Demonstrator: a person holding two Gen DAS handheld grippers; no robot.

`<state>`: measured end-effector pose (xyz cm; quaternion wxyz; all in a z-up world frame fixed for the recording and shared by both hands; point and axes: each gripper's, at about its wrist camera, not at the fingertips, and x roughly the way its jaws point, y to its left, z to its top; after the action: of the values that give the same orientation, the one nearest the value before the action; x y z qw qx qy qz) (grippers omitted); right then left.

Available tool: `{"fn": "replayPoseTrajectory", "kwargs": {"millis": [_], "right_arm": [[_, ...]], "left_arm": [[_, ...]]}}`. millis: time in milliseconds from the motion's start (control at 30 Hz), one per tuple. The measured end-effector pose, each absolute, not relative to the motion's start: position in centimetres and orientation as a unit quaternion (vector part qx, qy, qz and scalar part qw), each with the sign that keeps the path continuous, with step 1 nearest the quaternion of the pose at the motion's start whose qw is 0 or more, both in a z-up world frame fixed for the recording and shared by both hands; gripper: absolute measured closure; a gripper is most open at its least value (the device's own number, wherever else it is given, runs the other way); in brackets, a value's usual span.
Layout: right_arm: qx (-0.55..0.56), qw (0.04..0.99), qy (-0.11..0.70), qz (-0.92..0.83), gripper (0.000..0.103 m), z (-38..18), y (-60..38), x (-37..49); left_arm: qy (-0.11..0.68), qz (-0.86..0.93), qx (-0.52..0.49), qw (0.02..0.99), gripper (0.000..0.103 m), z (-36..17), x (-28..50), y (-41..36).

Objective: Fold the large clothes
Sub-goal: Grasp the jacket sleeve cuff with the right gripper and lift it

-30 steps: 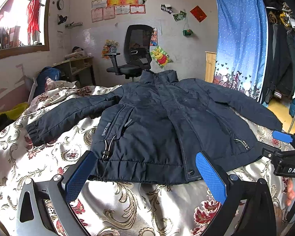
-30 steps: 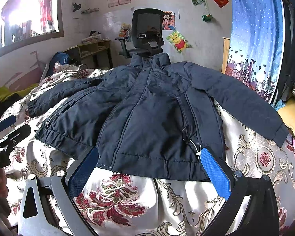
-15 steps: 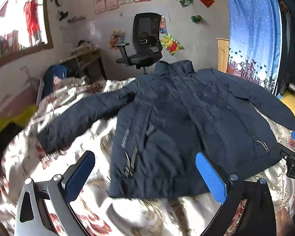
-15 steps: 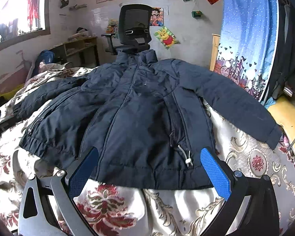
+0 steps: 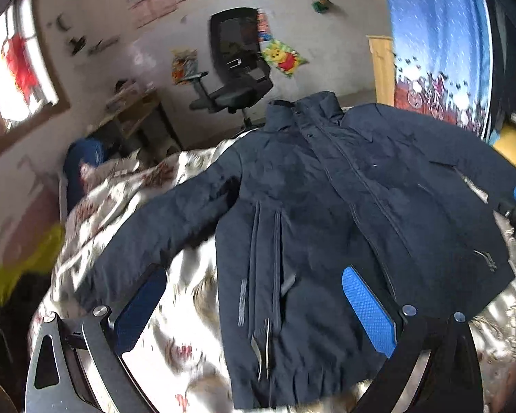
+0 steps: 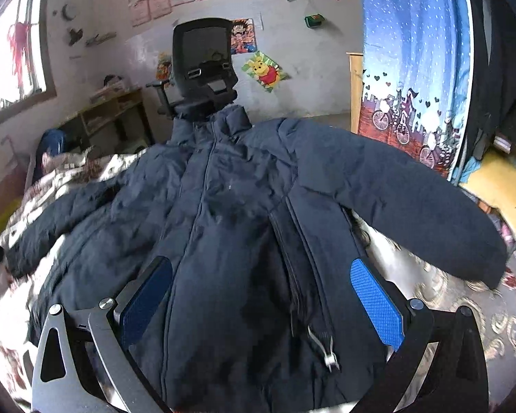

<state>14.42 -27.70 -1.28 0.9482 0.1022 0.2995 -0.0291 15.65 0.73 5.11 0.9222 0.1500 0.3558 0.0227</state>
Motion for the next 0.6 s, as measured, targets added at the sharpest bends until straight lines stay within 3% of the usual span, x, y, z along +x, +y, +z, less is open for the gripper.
{"fn": "replayPoseTrajectory", "kwargs": {"millis": [233,600], "right_arm": [[0.203,0.944,0.245,-0.084,0.001,-3.0,-33.2,15.6],[0.36,0.881,0.27,-0.144,0.001,-9.1,-42.8,13.2]], "left_arm": [[0.374,-0.016,0.115,0.92,0.0,2.6,23.3,-3.6],[0.374,-0.041,0.081,0.923,0.0,-0.1,32.7,-12.1]]}}
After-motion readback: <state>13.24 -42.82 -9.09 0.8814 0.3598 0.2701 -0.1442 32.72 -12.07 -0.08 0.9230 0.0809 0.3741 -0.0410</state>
